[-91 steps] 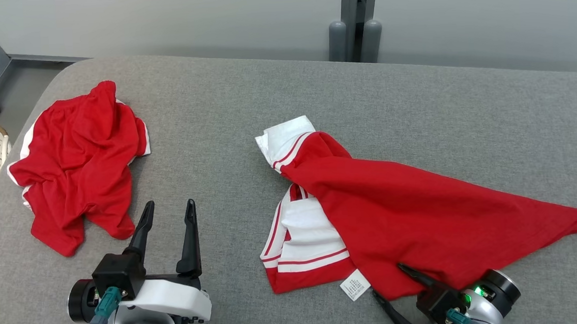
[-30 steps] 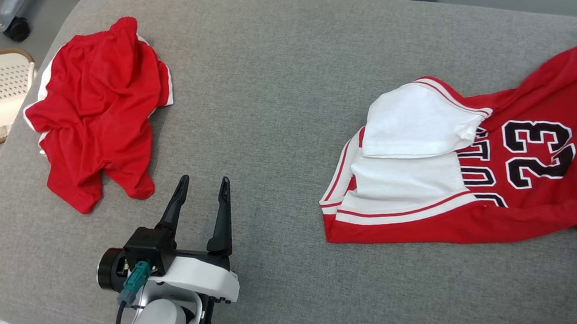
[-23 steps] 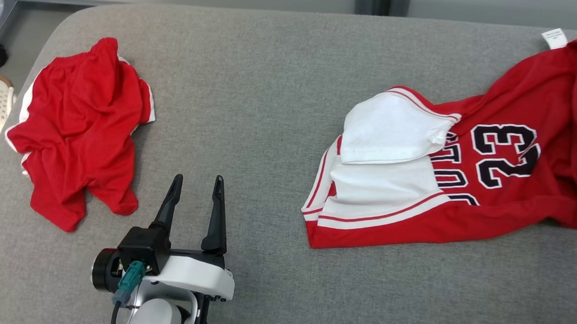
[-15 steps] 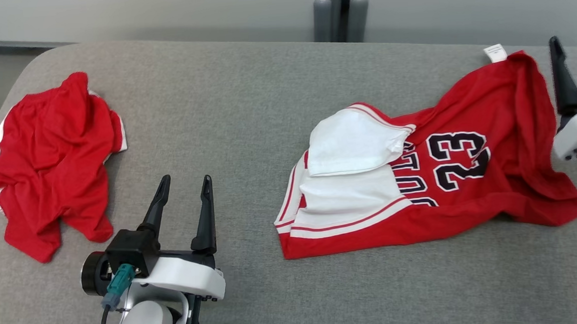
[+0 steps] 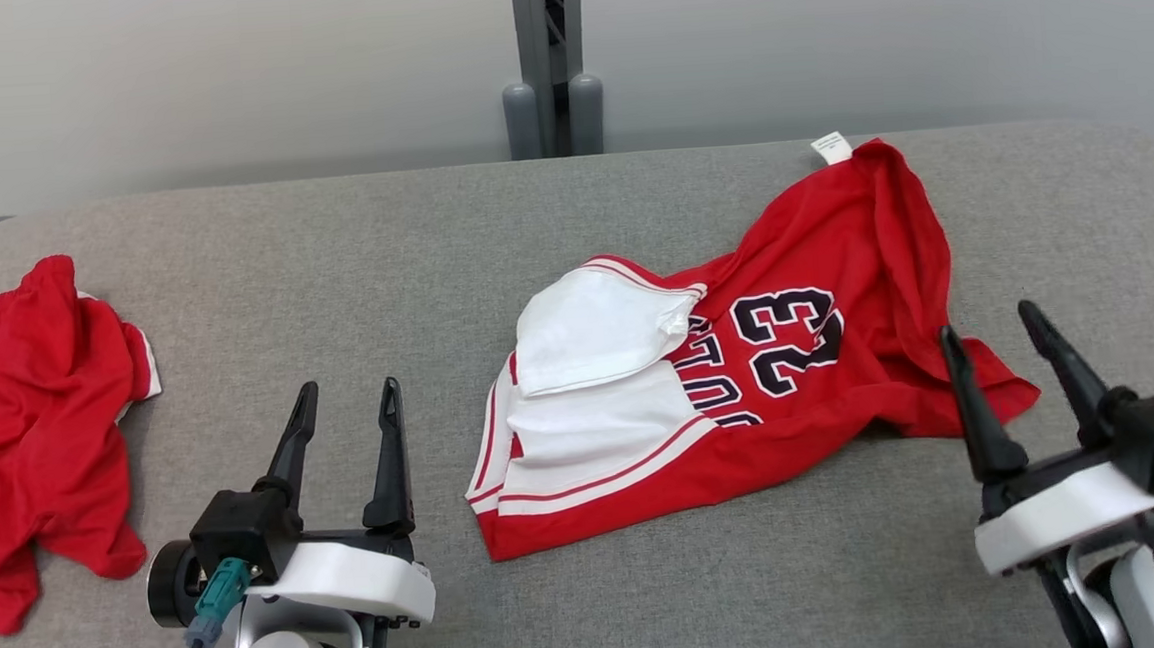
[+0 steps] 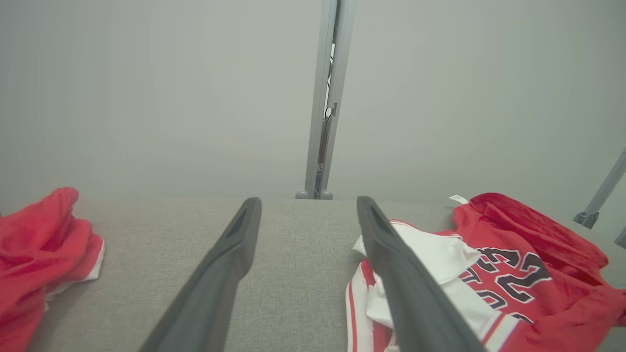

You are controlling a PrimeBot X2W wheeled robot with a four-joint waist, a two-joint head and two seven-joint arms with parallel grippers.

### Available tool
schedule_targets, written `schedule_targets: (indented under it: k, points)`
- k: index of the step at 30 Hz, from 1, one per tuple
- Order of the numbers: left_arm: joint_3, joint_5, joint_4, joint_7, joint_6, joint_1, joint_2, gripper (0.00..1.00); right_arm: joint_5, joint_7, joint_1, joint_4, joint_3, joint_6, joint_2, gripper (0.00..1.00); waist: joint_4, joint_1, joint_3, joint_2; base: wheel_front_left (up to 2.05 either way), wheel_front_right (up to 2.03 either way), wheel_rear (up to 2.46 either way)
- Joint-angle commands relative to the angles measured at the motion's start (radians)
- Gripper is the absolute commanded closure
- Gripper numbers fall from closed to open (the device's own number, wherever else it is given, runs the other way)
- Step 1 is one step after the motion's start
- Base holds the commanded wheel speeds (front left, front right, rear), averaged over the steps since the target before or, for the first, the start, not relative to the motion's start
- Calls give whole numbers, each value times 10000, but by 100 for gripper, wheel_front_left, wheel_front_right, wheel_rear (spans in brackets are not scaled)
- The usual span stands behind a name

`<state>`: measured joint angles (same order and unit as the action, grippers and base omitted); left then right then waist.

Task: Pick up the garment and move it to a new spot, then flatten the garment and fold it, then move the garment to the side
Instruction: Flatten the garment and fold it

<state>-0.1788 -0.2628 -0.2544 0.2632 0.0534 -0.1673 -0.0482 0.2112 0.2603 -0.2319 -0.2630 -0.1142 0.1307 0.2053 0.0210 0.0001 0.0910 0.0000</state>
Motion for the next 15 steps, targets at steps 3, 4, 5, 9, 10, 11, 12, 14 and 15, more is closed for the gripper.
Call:
schedule_targets:
  k: [3,4,5,9,10,11,12,14,15]
  points:
    - [-19,-32,-83,8,-59,160,-40,0,-362,45,457,153,-72,0,-185,0,-217,-1,-137,0,0,0,0]
    - [-23,-26,-102,8,-59,162,-40,0,-472,45,514,157,-119,0,-207,0,-231,-1,-147,0,0,0,0]
    - [-28,-22,-116,8,-76,158,-40,0,-546,45,548,164,-144,0,-237,0,-237,-1,-160,0,0,0,0]
    - [-111,-24,-198,8,-113,128,-39,0,-563,45,468,137,-161,0,-212,0,-132,-1,-233,0,0,0,0]
    - [-144,-41,-210,8,-123,116,-40,0,-550,46,448,156,-214,2,-189,0,-72,-1,-237,0,0,0,0]
    - [-168,-51,-220,8,-128,114,-42,0,-557,46,418,173,-292,0,-167,0,-9,-1,-237,0,0,0,0]
    - [-214,-62,-228,8,-136,126,-39,0,-555,46,384,202,-381,2,-162,0,68,-1,-229,0,0,0,0]
    - [-289,-76,-248,8,-137,136,-39,0,-600,46,307,230,-624,2,-126,0,243,-1,-183,0,0,0,0]
    - [-317,-81,-265,8,-135,134,-42,0,-641,46,262,216,-813,2,-106,0,333,-1,-152,0,0,0,0]
